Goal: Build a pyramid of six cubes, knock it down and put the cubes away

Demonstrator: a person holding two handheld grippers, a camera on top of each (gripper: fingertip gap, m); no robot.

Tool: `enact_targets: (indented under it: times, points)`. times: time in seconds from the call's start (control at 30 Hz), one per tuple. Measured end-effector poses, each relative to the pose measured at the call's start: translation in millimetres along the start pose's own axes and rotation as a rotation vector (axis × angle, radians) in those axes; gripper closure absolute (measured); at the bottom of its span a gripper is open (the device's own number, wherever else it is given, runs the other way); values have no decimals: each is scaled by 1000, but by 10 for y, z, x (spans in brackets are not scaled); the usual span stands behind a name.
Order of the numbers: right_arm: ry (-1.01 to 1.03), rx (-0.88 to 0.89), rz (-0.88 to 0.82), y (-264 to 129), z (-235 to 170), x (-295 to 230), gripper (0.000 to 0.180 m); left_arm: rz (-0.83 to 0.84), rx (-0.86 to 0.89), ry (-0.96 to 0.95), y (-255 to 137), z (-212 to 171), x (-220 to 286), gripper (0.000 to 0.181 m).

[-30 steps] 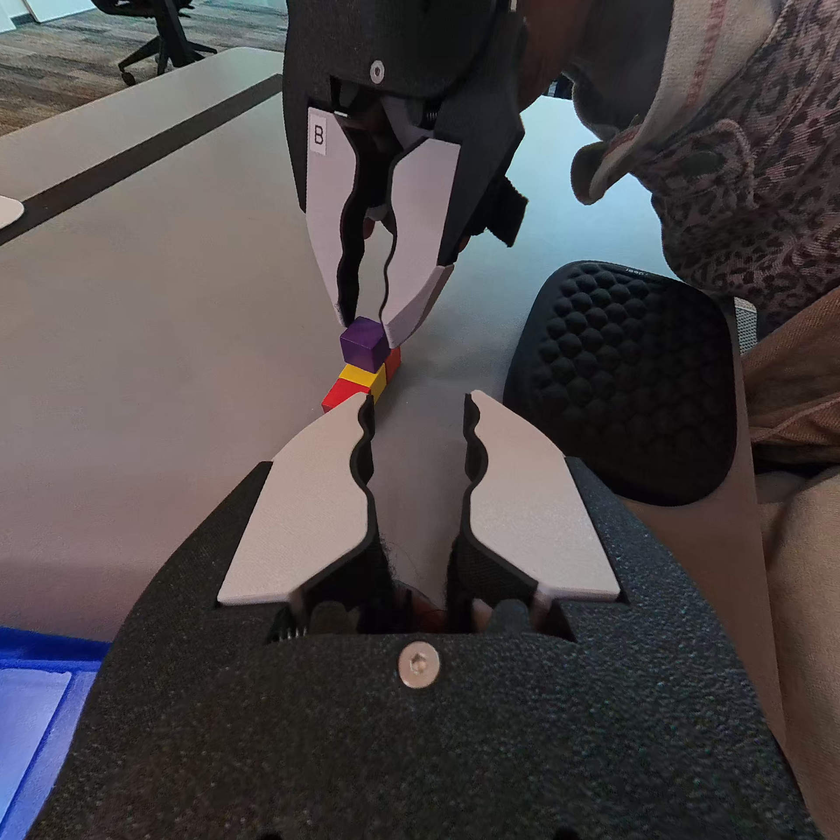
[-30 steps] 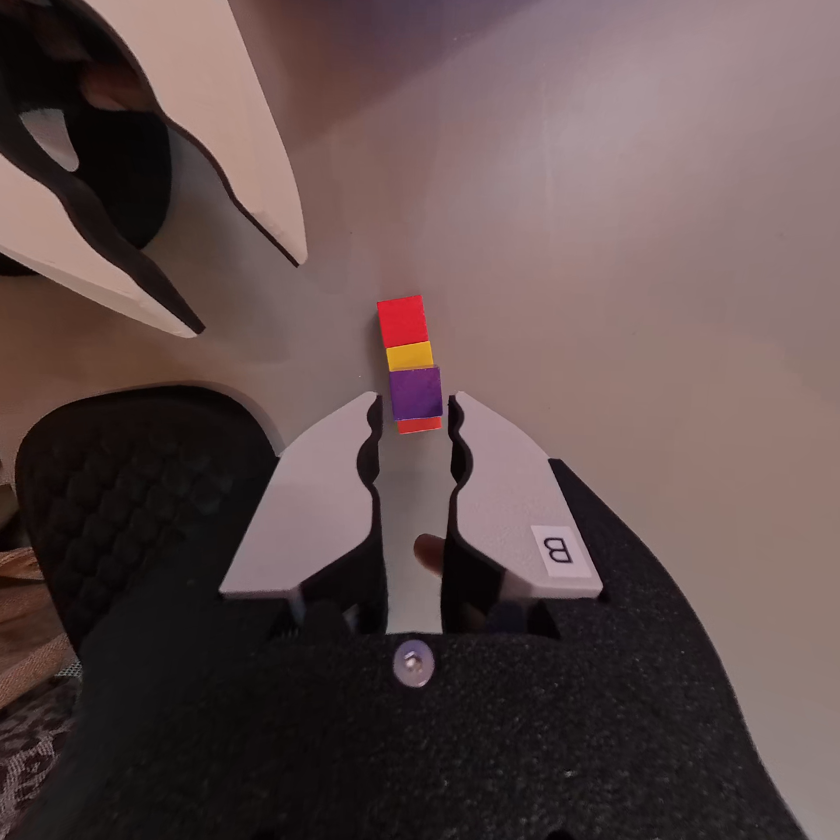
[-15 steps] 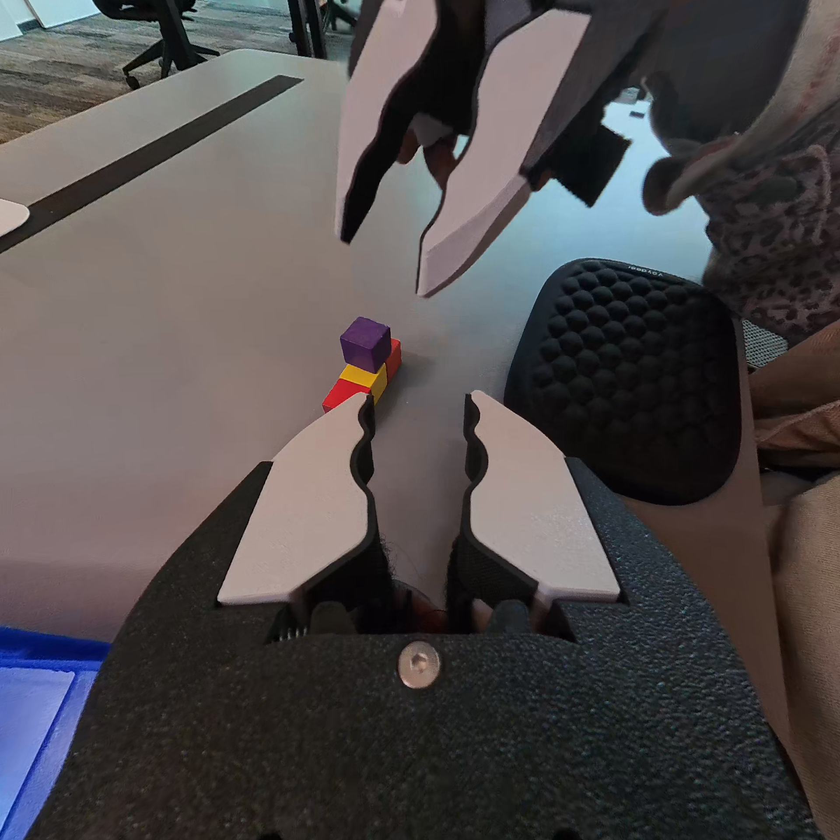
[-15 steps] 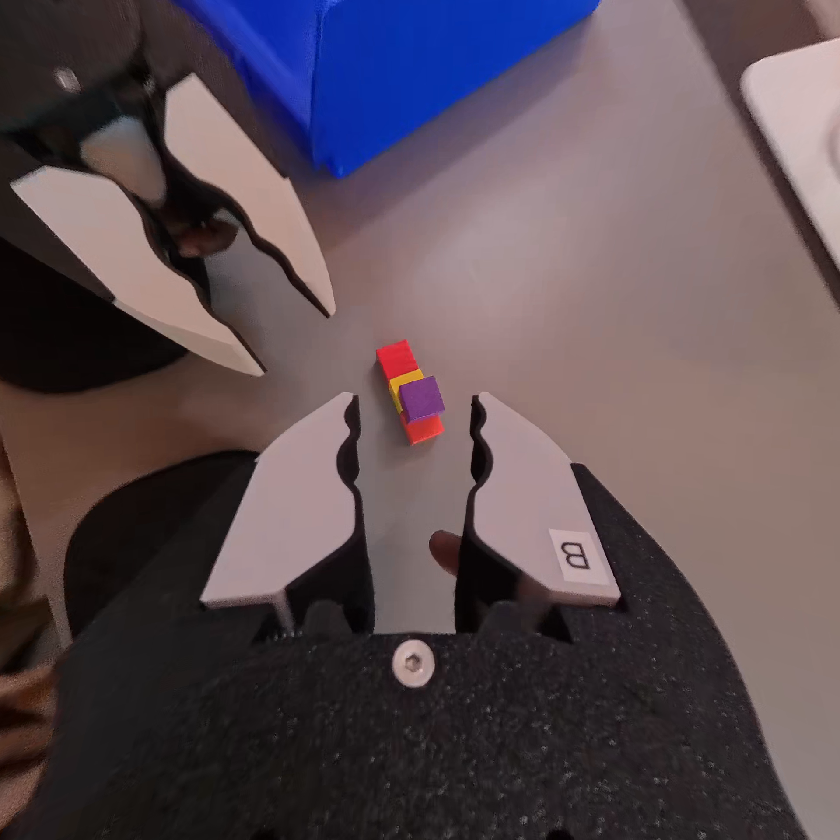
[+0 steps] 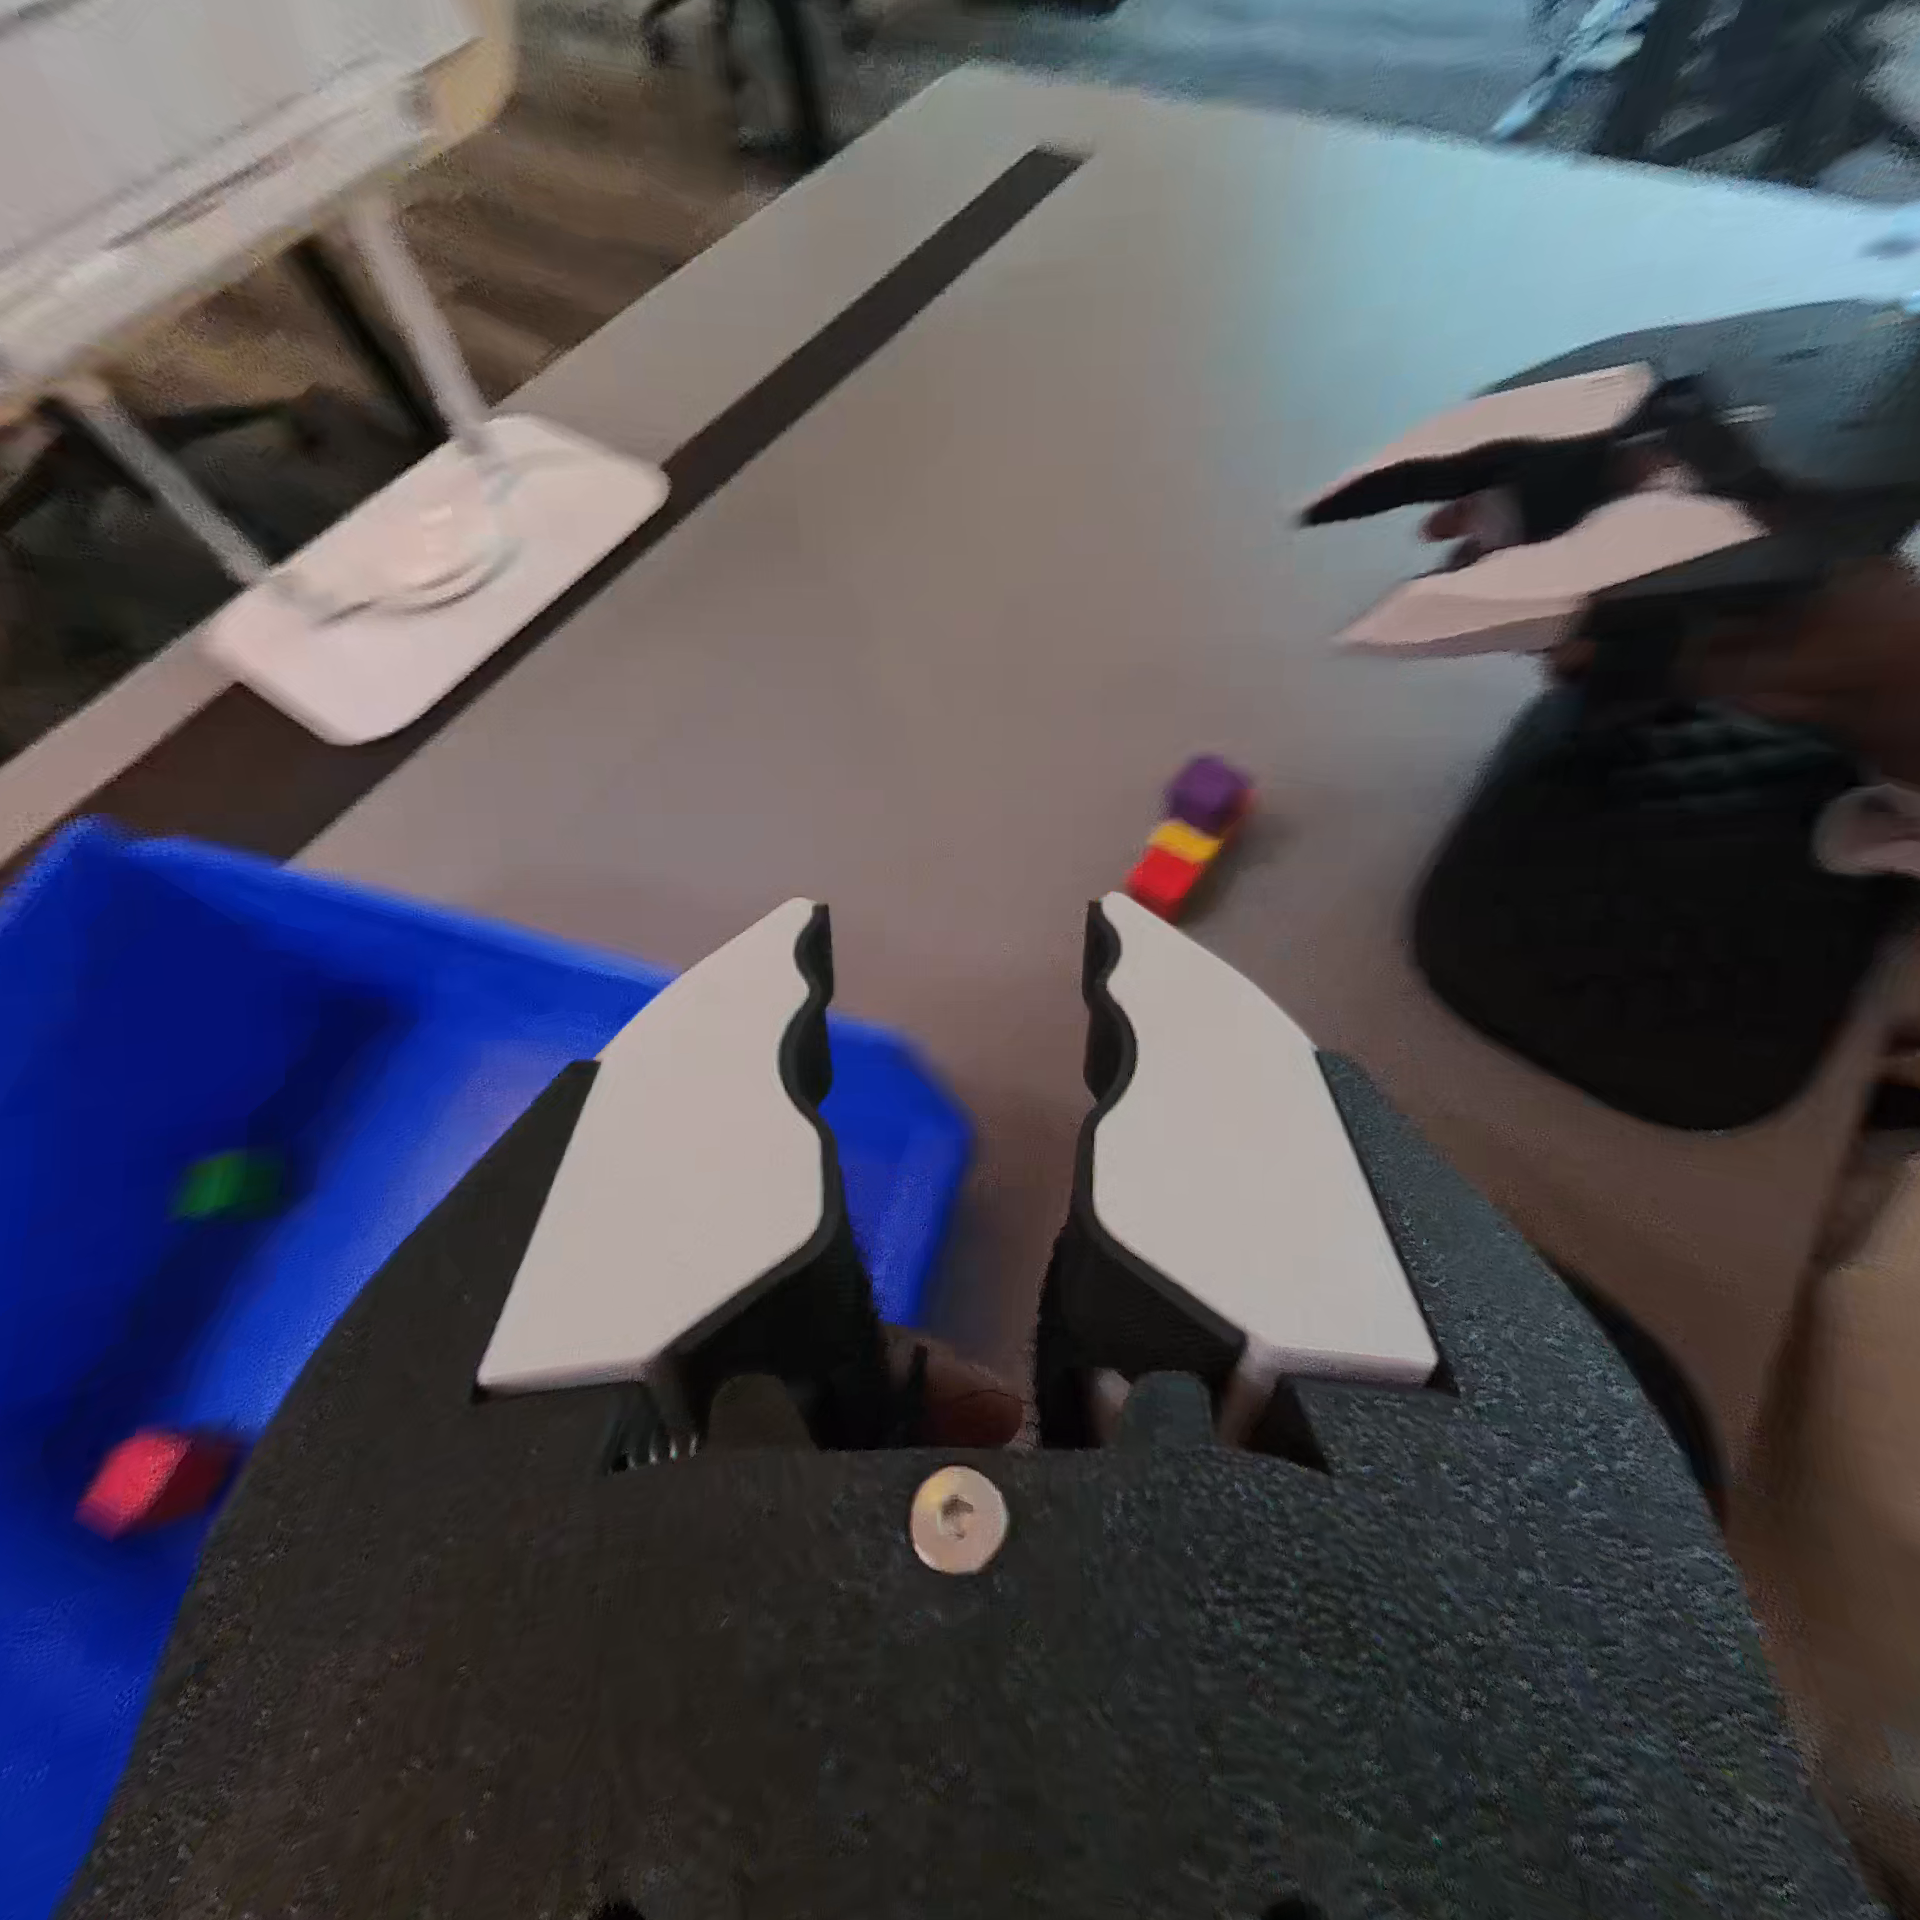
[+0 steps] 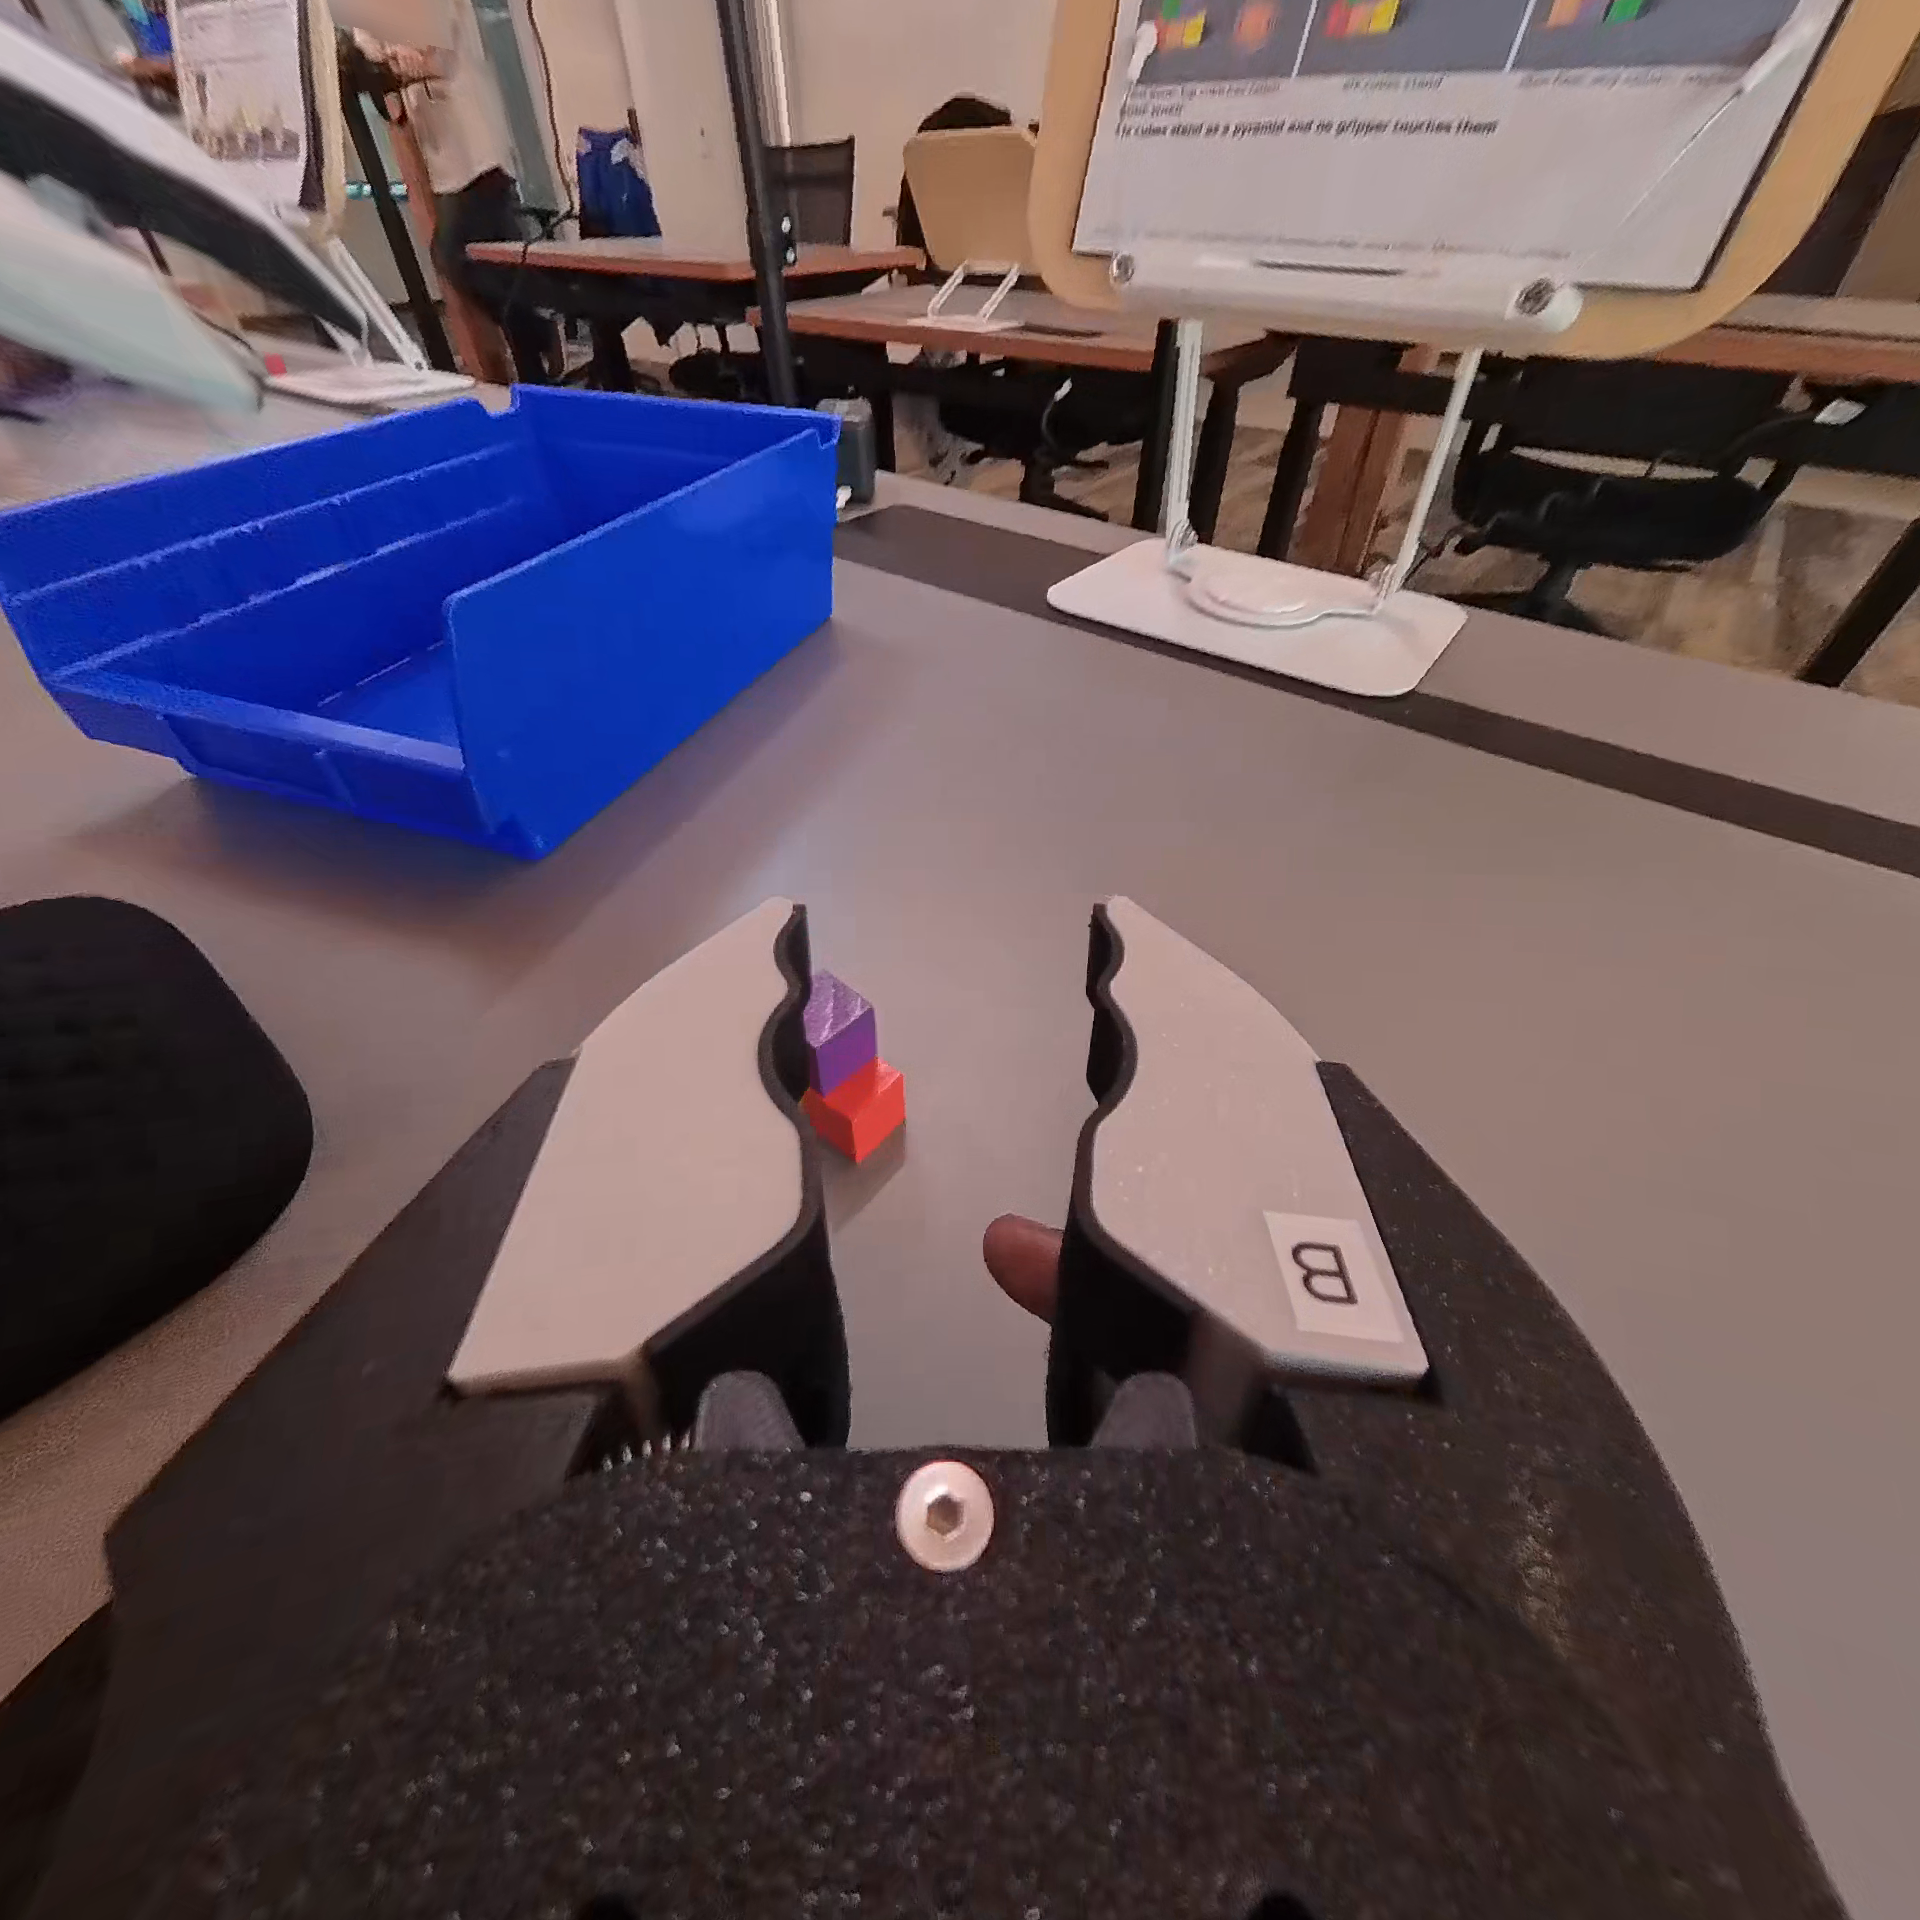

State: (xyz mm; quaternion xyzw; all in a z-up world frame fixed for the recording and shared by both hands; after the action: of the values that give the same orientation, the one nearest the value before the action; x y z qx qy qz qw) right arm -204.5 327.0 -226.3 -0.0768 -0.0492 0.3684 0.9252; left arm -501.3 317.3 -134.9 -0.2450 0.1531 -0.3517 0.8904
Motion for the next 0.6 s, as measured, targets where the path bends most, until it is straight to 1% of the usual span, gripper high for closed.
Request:
enact_targets:
  times: [0.07, 0.1, 0.13, 0.17, 0.27, 0.37, 0.4, 0.47, 0.6]
  points:
    - [26, 33, 11, -9, -26, 18, 132, 129, -124, -10, -162, 50, -473, 130]
    - [48, 36, 17, -12, -33, 36, 132, 168, -174, -40, -210, 72, -717, 124]
    - [64, 46, 21, -20, -31, 52, 132, 176, -217, -93, -226, 89, -947, 121]
    - [76, 56, 28, -30, -33, 64, 132, 156, -260, -144, -203, 99, -1153, 123]
    - [101, 85, 43, -56, -33, 79, 133, 87, -418, -173, 71, 10, -1648, 129]
    - [113, 106, 57, -77, -29, 87, 133, 155, -622, -259, 435, -239, -2046, 127]
    - [114, 108, 61, -80, -30, 89, 133, 189, -654, -273, 541, -320, -2147, 127]
    - [118, 113, 69, -85, -30, 92, 133, 226, -661, -323, 723, -462, -2302, 131]
    - [126, 125, 76, -87, -24, 92, 134, 308, -749, -383, 905, -709, -2470, 130]
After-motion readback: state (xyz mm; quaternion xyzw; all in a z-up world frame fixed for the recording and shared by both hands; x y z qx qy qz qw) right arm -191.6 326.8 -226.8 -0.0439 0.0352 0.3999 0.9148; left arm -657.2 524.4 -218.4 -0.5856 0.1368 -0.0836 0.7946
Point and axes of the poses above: each gripper's, where its closed fingertips meet, y out along the fingers, z out of its top, x = y × z across the jaws, the point moved 9 cm from there along -y, back along the fingers, and after that the axes turned 2 degrees about -y, right-handed, at the moved point
